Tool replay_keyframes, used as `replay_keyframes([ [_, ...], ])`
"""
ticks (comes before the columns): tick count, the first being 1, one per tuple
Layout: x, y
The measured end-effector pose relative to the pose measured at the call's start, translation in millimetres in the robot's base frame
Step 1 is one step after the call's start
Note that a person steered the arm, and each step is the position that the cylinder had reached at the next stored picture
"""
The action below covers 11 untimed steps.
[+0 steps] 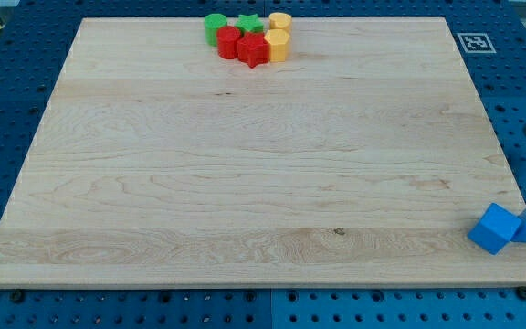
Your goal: Push blue cube and blue triangle towards the center
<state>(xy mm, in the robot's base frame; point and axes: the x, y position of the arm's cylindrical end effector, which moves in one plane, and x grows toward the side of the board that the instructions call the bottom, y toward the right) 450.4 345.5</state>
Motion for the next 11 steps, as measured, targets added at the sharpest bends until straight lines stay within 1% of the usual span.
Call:
replay_keyframes([
  [1, 62.7, -1.0],
  [2, 154.5, -2.4],
  [3, 162.3, -81.6],
  [4, 123.8, -185.8],
  [5, 56.7, -258.0],
  [6, 141.0, -222.5],
  [7, 167.5, -189.5],
  [8, 167.4, -46.2],
  [9, 156.7, -1.1],
  [10, 123.9, -40.4],
  [11, 102.8, -144.9],
])
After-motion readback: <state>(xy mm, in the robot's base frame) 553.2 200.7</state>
